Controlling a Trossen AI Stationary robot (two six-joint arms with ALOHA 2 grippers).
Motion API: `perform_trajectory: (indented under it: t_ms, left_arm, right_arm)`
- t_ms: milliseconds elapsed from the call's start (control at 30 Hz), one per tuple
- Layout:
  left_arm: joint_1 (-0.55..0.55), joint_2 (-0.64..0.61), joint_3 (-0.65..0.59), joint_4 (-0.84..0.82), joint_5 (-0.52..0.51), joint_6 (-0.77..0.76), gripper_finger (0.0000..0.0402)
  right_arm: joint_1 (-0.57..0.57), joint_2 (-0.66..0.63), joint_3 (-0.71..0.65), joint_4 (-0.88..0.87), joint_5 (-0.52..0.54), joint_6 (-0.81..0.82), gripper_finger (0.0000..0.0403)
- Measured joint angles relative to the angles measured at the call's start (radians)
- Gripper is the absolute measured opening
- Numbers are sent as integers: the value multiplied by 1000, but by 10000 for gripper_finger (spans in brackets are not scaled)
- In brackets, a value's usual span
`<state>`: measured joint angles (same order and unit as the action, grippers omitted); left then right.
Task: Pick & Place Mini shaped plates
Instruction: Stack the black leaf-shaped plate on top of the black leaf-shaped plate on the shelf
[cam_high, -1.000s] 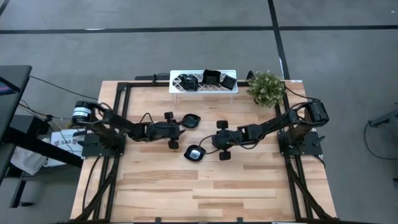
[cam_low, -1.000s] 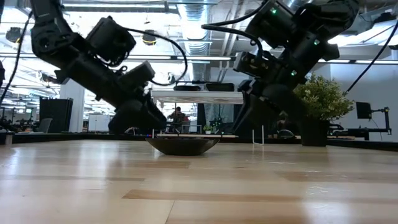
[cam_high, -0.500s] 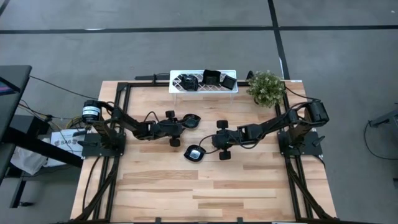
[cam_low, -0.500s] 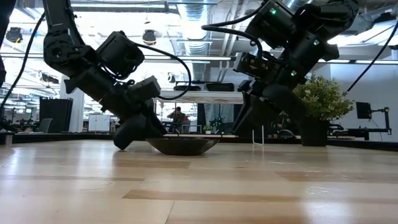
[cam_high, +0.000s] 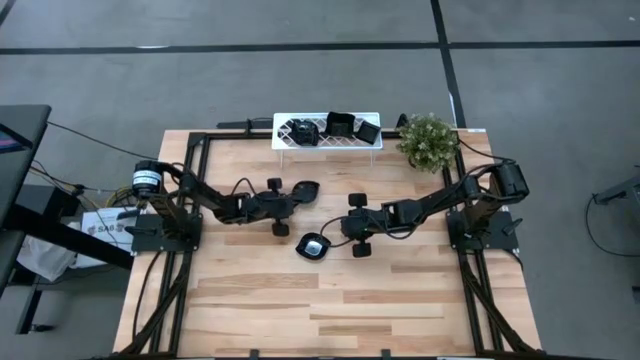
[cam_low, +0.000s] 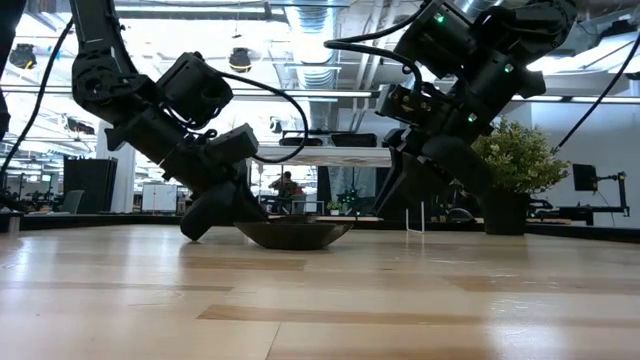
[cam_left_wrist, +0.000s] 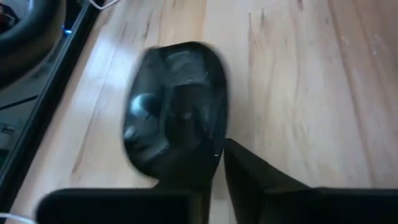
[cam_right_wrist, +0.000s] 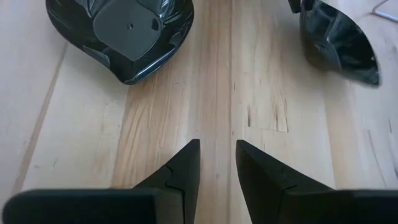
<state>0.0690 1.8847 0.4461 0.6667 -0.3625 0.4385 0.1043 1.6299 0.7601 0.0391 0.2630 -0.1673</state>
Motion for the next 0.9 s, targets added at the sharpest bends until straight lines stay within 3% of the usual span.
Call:
perform_trajectory:
  t_ms: [133,567,900]
  left_arm:
    - [8,0,0,-1,16,0,8]
    - [-39,-16,-1,-5,-61,3,7]
    - [-140,-249,-1,-9,-90,-1,7]
  right_arm:
    - [0,0,0,0,0,0,98]
    - [0,0,0,-2,0,2,98]
    - [0,0,0,-2,0,11,98]
